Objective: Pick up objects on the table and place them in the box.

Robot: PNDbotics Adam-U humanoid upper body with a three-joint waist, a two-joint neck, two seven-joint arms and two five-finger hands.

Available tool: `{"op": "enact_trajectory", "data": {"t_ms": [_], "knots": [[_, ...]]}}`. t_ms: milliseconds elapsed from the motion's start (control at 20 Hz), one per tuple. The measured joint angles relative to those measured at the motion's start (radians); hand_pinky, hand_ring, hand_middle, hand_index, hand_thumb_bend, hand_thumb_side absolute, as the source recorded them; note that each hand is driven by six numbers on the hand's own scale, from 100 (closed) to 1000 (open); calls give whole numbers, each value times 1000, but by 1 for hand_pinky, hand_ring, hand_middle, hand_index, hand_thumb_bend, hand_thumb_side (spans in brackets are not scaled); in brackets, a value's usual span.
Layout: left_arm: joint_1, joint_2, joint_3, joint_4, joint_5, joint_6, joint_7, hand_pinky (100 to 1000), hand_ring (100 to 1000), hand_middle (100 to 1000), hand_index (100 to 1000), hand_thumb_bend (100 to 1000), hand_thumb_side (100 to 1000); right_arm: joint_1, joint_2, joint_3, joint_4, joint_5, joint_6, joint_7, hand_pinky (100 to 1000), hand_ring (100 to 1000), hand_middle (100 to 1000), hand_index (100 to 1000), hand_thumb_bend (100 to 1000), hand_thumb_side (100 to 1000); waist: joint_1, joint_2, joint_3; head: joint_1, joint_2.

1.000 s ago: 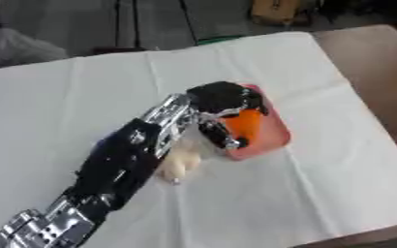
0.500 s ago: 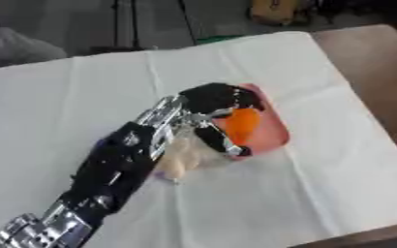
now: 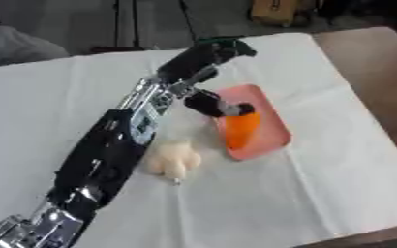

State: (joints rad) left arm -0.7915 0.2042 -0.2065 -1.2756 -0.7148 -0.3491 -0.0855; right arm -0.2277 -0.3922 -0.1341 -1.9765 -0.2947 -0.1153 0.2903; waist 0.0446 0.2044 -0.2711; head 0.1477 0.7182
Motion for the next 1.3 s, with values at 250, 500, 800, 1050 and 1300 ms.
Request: {"op": "enact_trajectory", "data": {"t_ms": [250,500,800,1050,1300], "knots": [[193,108,97,-254,288,133,12,689,807,817,930,498,544,8,0,-7,0,5,3,-6,557,487,827,742,100,702,4,0,27,-21,0],[371,218,201,-457,410,230,-28,687,797,815,937,471,566,17,-2,-16,0,14,8,-16,557,487,827,742,100,702,6,-1,60,-39,5],[511,234,272,-565,456,262,-1,658,773,794,928,455,561,23,-7,-20,0,21,11,-20,557,486,827,742,100,703,3,-6,76,-47,14],[559,200,296,-608,476,253,25,660,772,793,929,456,552,26,-7,-26,0,22,9,-25,557,485,827,742,100,704,0,-6,85,-47,21],[585,179,310,-638,476,254,33,658,772,793,930,449,562,26,-7,-26,0,22,9,-26,557,485,827,742,100,703,-1,-6,92,-47,21]]}}
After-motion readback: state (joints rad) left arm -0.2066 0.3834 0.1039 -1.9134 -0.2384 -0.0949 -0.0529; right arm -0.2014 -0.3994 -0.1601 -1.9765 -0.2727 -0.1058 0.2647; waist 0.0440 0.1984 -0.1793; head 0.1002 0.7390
